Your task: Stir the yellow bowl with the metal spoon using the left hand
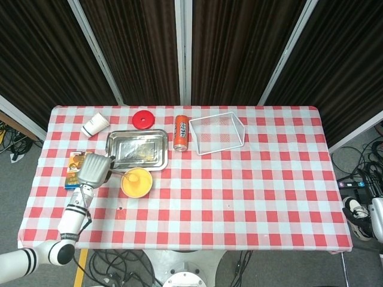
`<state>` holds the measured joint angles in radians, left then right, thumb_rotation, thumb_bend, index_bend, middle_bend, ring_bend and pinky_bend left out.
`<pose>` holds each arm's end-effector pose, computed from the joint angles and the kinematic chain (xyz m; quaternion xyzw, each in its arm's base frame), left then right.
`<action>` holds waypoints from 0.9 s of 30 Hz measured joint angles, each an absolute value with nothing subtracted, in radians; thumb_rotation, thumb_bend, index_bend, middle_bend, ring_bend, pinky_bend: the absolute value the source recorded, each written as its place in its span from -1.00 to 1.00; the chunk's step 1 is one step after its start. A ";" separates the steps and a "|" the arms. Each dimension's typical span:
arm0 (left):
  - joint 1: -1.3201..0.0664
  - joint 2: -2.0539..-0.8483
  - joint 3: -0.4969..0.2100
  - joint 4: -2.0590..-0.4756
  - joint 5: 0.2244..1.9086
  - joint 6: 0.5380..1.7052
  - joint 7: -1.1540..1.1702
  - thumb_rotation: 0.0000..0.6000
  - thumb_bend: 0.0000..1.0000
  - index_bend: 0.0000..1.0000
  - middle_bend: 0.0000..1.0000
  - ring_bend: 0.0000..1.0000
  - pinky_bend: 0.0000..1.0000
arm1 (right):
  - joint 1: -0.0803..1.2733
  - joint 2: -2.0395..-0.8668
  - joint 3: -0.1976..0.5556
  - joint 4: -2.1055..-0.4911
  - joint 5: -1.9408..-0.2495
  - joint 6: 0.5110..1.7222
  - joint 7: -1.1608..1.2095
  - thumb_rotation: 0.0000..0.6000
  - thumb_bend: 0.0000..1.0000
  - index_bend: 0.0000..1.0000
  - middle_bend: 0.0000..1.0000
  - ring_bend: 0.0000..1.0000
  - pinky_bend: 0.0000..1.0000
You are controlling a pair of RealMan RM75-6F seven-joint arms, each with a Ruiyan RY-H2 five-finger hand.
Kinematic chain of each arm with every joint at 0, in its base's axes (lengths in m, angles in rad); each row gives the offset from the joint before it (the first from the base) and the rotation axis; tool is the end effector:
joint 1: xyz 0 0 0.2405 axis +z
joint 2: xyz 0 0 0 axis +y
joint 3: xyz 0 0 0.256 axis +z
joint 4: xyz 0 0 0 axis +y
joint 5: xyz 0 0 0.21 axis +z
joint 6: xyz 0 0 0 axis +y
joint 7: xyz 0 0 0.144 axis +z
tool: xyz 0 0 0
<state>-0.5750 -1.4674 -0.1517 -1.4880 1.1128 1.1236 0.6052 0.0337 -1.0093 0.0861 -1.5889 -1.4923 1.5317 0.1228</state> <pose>-0.2170 0.3258 0.0305 -0.7240 -0.2973 -0.2844 0.5537 -0.3252 -0.1725 0.2092 0.5665 -0.3731 0.3992 0.6168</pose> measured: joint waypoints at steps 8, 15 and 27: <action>-0.587 -1.508 -0.078 -1.393 1.302 1.234 0.824 1.00 -0.19 0.37 0.85 0.72 0.80 | 0.030 -1.008 0.084 -1.597 -1.497 1.538 0.116 1.00 -0.76 -1.00 -0.77 -1.00 -0.94; -0.607 -1.551 -0.007 -1.283 1.537 1.338 0.996 1.00 -0.18 0.36 0.85 0.72 0.80 | 0.024 -1.004 0.085 -1.603 -1.493 1.544 0.109 1.00 -0.76 -1.00 -0.77 -1.00 -0.94; -0.607 -1.556 0.005 -1.261 1.642 1.384 1.183 1.00 -0.18 0.38 0.85 0.71 0.80 | 0.025 -1.003 0.087 -1.606 -1.494 1.545 0.102 1.00 -0.76 -1.00 -0.77 -1.00 -0.94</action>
<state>-0.6072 -1.5565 0.0054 -1.2609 1.6422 1.3843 1.1831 0.0248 -1.0026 0.0869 -1.6062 -1.4941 1.5454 0.1021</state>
